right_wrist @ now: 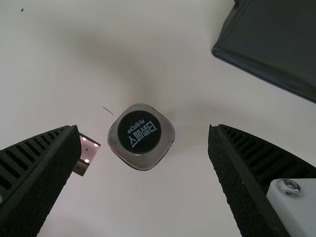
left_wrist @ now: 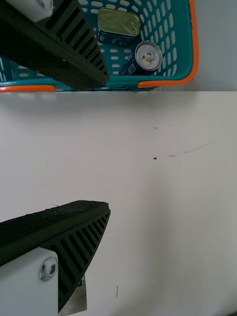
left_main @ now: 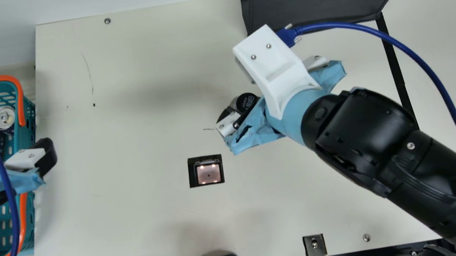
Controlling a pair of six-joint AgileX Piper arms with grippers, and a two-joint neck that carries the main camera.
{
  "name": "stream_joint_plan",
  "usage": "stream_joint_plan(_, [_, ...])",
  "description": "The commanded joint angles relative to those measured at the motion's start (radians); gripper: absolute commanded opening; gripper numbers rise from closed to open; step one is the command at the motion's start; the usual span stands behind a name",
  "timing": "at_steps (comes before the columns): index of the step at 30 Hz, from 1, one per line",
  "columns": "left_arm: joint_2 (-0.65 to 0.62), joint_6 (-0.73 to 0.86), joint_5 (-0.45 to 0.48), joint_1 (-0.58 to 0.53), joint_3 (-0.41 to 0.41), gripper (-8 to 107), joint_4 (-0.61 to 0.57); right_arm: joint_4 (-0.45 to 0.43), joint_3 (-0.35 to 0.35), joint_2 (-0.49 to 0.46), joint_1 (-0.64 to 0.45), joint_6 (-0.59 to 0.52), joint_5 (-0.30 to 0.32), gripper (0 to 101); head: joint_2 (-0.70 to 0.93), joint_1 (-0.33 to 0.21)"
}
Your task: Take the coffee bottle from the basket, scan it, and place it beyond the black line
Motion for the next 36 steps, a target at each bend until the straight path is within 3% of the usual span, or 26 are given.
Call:
stream_joint_plan(1, [0.0,0.0,0.0,0.0,0.0,90,0.0,0.006,0.006,0.005,0.001,0.001,-0.004,91,0.002,-0.026])
stream_joint_plan(28, [0.0,0.0,0.0,0.0,0.0,90,0.0,0.044,0.056,0.089,-0.008,-0.016,-0.072,91,0.002,-0.026])
stream_joint_plan(36, [0.0,0.0,0.0,0.0,0.0,90,0.0,0.048,0.06,0.107,-0.015,-0.023,-0.08,37,0.002,-0.026])
